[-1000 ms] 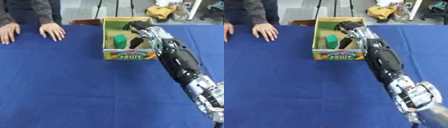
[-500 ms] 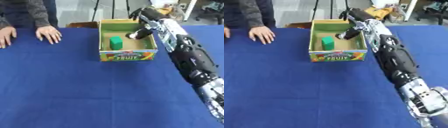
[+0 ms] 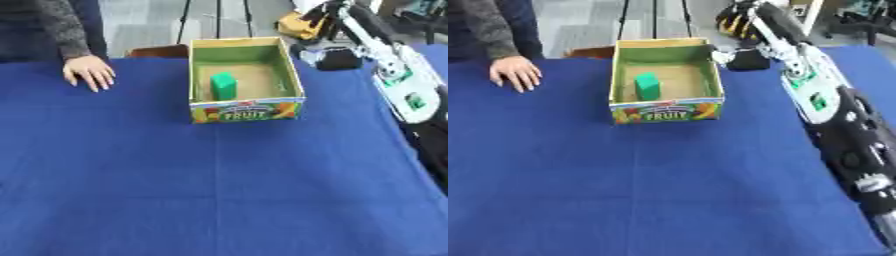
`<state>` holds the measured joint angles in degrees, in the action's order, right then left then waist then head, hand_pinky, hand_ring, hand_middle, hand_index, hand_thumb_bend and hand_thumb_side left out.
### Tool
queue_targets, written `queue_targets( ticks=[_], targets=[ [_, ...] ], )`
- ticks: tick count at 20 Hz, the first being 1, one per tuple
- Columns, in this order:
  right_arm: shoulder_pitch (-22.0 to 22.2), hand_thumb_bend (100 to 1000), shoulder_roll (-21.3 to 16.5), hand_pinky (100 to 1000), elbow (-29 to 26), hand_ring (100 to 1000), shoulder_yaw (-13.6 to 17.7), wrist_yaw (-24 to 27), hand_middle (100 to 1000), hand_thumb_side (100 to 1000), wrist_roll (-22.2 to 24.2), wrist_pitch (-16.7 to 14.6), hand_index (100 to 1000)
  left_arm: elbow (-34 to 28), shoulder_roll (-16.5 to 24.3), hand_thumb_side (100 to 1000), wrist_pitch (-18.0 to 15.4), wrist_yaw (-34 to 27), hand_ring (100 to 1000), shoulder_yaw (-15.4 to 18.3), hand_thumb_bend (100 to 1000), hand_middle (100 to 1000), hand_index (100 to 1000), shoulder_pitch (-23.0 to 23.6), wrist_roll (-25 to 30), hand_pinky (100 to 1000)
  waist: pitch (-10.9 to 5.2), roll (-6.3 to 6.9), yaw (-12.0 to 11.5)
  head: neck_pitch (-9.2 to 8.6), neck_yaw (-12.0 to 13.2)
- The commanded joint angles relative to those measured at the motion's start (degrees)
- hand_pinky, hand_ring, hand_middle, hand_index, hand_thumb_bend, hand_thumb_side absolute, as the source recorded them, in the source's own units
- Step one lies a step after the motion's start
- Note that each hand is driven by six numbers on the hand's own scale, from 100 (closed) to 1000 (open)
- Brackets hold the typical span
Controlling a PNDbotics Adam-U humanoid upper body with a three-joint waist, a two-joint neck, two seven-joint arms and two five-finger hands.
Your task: Pick up objects on the table and place them in the box.
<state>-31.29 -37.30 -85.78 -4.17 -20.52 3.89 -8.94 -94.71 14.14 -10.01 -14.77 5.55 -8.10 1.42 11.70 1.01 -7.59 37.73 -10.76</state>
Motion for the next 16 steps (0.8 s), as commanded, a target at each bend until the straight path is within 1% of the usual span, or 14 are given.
queue_targets(
  ticks=[1,5,8,12,16],
  targets=[
    [4.65,343,-1.35,478,-7.02,553,1.98,6.97,597,421,-1.23,0.73,768,-0.94,0.62,713,-0.16,0.19,884,0.85,588,758,744,-0.32,-0.46,670,-0.61,-0.07,0.46,0.33,0.90],
    [11.88,331,0.58,477,-11.43,551,3.10,9.71,595,423,-1.90,1.49,768,-0.82,0.44,713,-0.17,0.24,884,0.95,587,758,743,-0.02,-0.57,670,-0.69,0.00,1.78,1.35,1.68],
    [15.04,324,1.61,476,-13.07,550,3.59,9.87,593,426,-2.09,1.81,768,-0.87,0.42,713,-0.23,0.26,884,0.97,587,758,743,-0.18,-0.59,670,-0.65,-0.06,2.25,1.90,1.83],
    [17.23,314,2.65,473,-13.48,547,4.26,9.75,589,426,-2.76,2.24,766,-0.80,0.32,713,-0.23,0.28,884,1.05,587,758,743,0.05,-0.65,670,-0.70,0.03,2.55,2.08,1.92],
    [17.88,310,3.26,472,-13.39,545,4.40,9.63,588,428,-3.14,2.29,766,-0.81,0.25,714,-0.24,0.26,884,1.03,587,758,743,0.04,-0.64,670,-0.65,0.09,2.61,2.26,1.98]
  ],
)
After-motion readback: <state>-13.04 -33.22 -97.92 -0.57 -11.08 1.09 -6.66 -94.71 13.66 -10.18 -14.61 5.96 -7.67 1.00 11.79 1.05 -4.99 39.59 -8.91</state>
